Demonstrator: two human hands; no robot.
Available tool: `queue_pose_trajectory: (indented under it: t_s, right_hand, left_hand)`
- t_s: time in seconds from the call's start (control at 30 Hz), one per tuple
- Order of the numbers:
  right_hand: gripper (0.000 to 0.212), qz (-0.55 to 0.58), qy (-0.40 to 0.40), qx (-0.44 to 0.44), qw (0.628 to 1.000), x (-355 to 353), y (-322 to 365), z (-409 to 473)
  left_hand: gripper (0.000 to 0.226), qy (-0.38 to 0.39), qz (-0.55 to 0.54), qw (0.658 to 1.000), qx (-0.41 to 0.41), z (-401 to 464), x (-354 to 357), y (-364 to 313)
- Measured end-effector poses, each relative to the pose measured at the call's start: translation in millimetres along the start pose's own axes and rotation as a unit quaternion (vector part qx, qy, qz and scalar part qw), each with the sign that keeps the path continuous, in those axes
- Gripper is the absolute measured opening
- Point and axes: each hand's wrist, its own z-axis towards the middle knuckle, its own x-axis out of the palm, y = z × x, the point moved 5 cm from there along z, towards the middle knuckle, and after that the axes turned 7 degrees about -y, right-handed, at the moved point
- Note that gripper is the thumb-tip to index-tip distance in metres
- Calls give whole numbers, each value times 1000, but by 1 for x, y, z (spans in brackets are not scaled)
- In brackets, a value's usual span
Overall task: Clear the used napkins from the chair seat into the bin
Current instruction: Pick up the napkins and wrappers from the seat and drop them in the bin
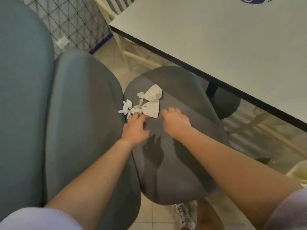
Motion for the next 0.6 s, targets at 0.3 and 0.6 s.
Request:
queue_pose_trajectory:
  t_s: [0.3,0.6]
  right_hand:
    - [43,-12,61,-43,997,38,24,82]
    - [59,-37,120,-72,989,93,22,159]
  left_hand:
    - [67,44,30,996,-76,59,22,59]
    - [115,116,136,981,-69,128,53,91]
